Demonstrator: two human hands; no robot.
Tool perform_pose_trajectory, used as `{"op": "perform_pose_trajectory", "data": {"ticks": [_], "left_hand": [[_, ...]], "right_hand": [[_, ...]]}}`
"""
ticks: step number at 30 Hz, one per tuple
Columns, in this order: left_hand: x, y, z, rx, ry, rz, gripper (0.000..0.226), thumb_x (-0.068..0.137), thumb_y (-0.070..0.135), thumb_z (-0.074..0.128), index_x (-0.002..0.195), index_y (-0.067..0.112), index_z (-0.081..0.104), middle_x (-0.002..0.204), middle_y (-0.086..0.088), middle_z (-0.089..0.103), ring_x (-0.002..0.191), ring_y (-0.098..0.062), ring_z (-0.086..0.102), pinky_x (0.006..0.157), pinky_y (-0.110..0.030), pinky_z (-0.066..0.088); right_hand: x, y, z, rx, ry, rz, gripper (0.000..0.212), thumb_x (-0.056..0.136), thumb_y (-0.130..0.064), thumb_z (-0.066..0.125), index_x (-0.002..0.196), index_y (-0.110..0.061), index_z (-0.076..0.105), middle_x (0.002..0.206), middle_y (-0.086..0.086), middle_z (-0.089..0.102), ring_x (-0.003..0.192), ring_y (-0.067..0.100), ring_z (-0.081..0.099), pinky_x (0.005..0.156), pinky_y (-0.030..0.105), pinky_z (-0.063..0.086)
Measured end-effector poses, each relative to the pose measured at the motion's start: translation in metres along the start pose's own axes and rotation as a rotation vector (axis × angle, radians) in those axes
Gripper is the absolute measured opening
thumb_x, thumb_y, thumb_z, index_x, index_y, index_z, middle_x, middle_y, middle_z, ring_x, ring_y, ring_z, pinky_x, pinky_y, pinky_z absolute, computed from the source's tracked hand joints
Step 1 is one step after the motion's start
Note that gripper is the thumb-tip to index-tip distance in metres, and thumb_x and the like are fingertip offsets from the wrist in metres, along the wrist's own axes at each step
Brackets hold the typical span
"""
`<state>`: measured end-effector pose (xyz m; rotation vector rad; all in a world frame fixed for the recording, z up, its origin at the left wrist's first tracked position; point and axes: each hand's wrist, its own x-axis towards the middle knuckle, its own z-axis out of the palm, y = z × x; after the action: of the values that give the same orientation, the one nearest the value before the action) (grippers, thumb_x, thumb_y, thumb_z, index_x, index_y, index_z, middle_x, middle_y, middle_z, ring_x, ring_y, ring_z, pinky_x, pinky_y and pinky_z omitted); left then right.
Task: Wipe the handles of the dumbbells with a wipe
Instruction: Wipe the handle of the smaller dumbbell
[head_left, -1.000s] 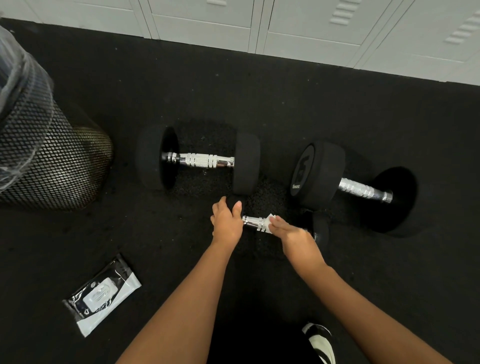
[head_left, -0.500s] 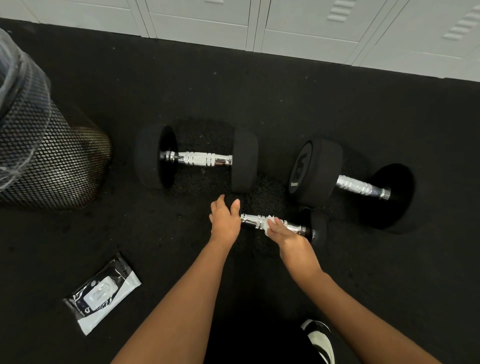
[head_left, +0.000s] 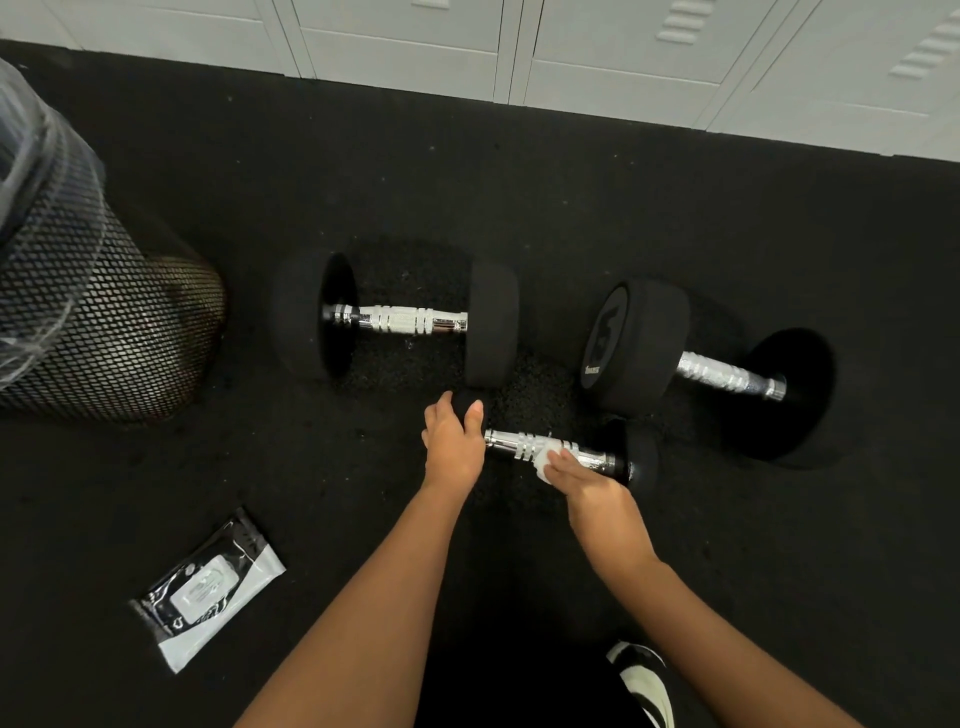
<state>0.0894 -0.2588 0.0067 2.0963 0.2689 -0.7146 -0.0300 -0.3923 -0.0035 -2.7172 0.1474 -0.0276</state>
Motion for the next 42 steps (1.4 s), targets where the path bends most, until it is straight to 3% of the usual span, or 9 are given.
{"op": "perform_pose_trajectory", "data": {"ticks": [2, 4, 7, 10, 14, 17, 26, 35, 42], "left_hand": [[0.001, -0.001, 0.0, 0.0, 0.004, 0.002, 0.055, 0.098, 0.032, 0.038, 0.145, 0.007, 0.022, 0.149, -0.011, 0.023, 0.136, -0.027, 0.026, 0.109, -0.04, 0.027], [0.001, -0.001, 0.0, -0.005, 0.005, 0.002, 0.055, 0.098, 0.032, 0.038, 0.145, 0.007, 0.022, 0.149, -0.011, 0.023, 0.136, -0.027, 0.026, 0.109, -0.04, 0.027], [0.0, 0.0, 0.0, -0.01, 0.006, 0.006, 0.055, 0.098, 0.031, 0.039, 0.145, 0.007, 0.022, 0.149, -0.011, 0.023, 0.137, -0.027, 0.025, 0.11, -0.039, 0.026], [0.0, -0.002, 0.0, -0.01, 0.006, 0.009, 0.055, 0.098, 0.031, 0.039, 0.145, 0.006, 0.023, 0.148, -0.012, 0.024, 0.135, -0.028, 0.027, 0.11, -0.039, 0.027], [0.001, -0.002, 0.0, -0.018, 0.003, 0.013, 0.055, 0.098, 0.031, 0.039, 0.145, 0.006, 0.023, 0.147, -0.012, 0.025, 0.134, -0.028, 0.029, 0.109, -0.038, 0.028], [0.002, -0.003, 0.001, -0.016, 0.009, 0.019, 0.054, 0.098, 0.031, 0.039, 0.144, 0.006, 0.025, 0.146, -0.013, 0.027, 0.132, -0.028, 0.031, 0.109, -0.039, 0.029], [0.002, -0.002, -0.001, -0.011, 0.0, 0.011, 0.055, 0.098, 0.032, 0.04, 0.145, 0.007, 0.023, 0.148, -0.012, 0.025, 0.135, -0.027, 0.029, 0.11, -0.038, 0.029], [0.0, -0.002, -0.001, -0.015, -0.001, 0.009, 0.056, 0.098, 0.032, 0.04, 0.145, 0.008, 0.023, 0.148, -0.011, 0.024, 0.135, -0.027, 0.028, 0.109, -0.037, 0.028], [0.0, 0.0, -0.002, -0.023, 0.005, 0.002, 0.056, 0.098, 0.032, 0.041, 0.145, 0.009, 0.024, 0.149, -0.011, 0.024, 0.136, -0.026, 0.028, 0.109, -0.037, 0.028]], "right_hand": [[-0.005, -0.015, -0.009, 0.225, 0.049, 0.224, 0.04, 0.063, 0.015, 0.075, 0.097, -0.007, 0.073, 0.101, 0.008, 0.072, 0.092, 0.019, 0.07, 0.082, 0.031, 0.056], [-0.008, -0.034, -0.016, 0.654, -0.038, 0.756, 0.021, 0.082, 0.003, 0.064, 0.099, -0.007, 0.07, 0.099, 0.007, 0.07, 0.087, 0.016, 0.067, 0.082, 0.033, 0.056], [-0.002, -0.04, -0.013, 1.178, -0.082, 1.434, 0.013, 0.087, 0.002, 0.058, 0.1, 0.001, 0.059, 0.108, 0.019, 0.061, 0.09, 0.025, 0.065, 0.074, 0.03, 0.056], [0.013, -0.041, -0.013, 1.451, 0.051, 1.673, 0.025, 0.09, 0.006, 0.051, 0.115, 0.008, 0.049, 0.111, 0.027, 0.061, 0.098, 0.032, 0.065, 0.088, 0.033, 0.052], [0.031, -0.048, -0.015, 1.575, 0.127, 1.61, 0.027, 0.092, 0.004, 0.049, 0.118, 0.012, 0.048, 0.103, 0.028, 0.063, 0.087, 0.028, 0.066, 0.085, 0.032, 0.053], [0.045, -0.05, -0.013, 1.583, 0.172, 1.573, 0.027, 0.093, 0.004, 0.047, 0.118, 0.013, 0.048, 0.107, 0.029, 0.062, 0.091, 0.03, 0.065, 0.09, 0.036, 0.052], [0.046, -0.048, -0.007, 1.491, 0.134, 1.601, 0.026, 0.09, 0.005, 0.051, 0.116, 0.012, 0.051, 0.106, 0.027, 0.063, 0.086, 0.028, 0.065, 0.094, 0.038, 0.05], [0.049, -0.061, 0.0, 1.514, 0.083, 1.566, 0.028, 0.09, 0.007, 0.049, 0.118, 0.011, 0.05, 0.111, 0.027, 0.061, 0.098, 0.033, 0.065, 0.091, 0.039, 0.052], [0.042, -0.044, 0.009, 1.589, 0.2, 1.593, 0.031, 0.091, 0.007, 0.047, 0.123, 0.007, 0.051, 0.114, 0.024, 0.062, 0.098, 0.03, 0.064, 0.087, 0.037, 0.052]]}}
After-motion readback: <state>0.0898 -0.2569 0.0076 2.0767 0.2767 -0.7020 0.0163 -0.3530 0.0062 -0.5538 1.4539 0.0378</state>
